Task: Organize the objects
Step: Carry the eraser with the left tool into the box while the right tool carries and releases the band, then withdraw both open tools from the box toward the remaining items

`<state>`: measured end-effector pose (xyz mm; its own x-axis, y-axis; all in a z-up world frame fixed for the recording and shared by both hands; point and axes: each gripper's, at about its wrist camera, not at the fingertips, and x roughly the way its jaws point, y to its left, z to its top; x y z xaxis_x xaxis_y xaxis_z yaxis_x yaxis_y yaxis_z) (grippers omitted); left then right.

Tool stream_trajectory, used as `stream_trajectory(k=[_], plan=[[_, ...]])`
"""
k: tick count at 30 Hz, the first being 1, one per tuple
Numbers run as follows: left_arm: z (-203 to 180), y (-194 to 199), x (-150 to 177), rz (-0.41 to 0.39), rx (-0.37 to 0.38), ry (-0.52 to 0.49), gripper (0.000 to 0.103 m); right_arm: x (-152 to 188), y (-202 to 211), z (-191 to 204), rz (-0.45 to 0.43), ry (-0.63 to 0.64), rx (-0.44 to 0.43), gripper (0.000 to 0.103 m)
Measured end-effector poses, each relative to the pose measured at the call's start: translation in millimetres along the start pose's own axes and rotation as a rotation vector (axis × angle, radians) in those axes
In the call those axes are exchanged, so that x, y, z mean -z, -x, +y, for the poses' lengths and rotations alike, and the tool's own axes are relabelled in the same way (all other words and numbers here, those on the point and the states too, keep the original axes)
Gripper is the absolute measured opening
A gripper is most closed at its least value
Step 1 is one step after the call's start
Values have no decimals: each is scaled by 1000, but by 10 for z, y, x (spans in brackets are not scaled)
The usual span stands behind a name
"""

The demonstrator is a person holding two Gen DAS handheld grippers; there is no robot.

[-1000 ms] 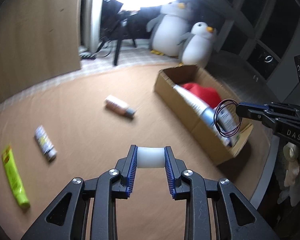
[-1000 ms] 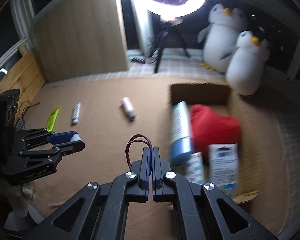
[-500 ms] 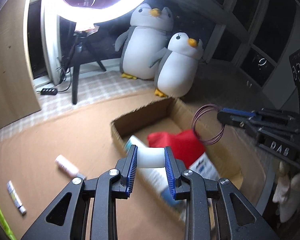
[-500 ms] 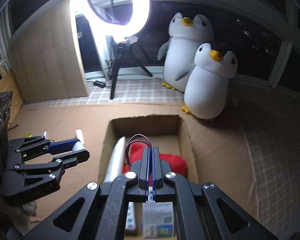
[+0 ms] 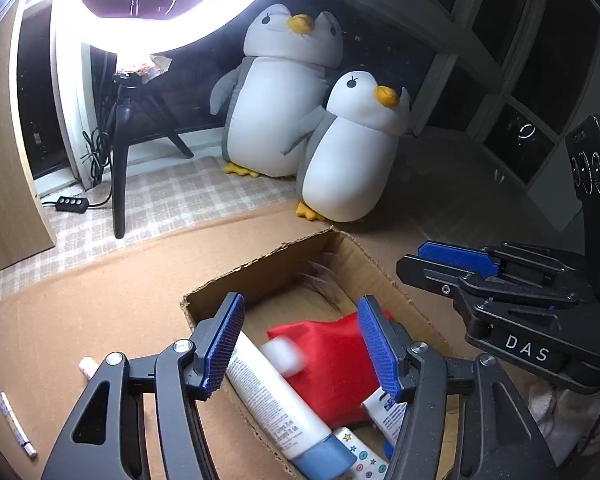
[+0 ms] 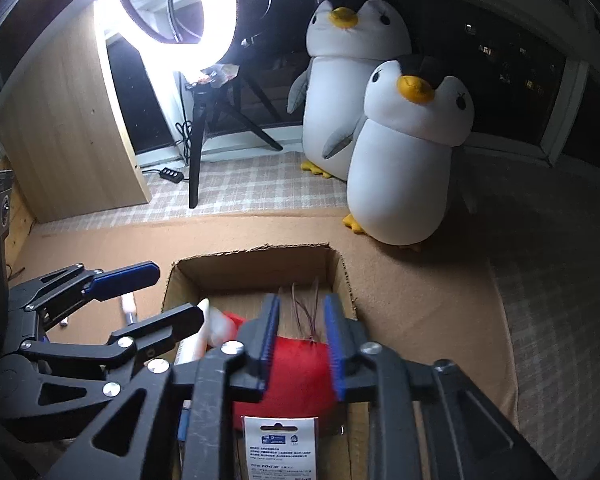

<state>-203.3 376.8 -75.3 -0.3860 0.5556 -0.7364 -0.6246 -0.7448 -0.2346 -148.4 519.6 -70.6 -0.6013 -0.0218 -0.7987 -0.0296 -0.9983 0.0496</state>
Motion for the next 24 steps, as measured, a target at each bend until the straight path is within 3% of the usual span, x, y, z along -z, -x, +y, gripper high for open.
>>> stream_trajectory(k=[7, 11, 21, 22, 24], plan=[[48, 38, 51, 5, -4, 13, 63, 5, 48, -24, -3, -19, -12, 24], [92, 135, 132, 4, -5, 19, 63, 48, 94, -9, -8, -38, -24, 33], [392, 646, 622, 9, -44, 46, 63, 326, 276, 271, -10, -85, -94, 40], [445, 723, 701, 9, -51, 51, 63, 356, 287, 319, -14, -156, -98, 40], [548, 843, 821, 12, -61, 69, 63, 428, 308, 460, -9, -159, -124, 41]])
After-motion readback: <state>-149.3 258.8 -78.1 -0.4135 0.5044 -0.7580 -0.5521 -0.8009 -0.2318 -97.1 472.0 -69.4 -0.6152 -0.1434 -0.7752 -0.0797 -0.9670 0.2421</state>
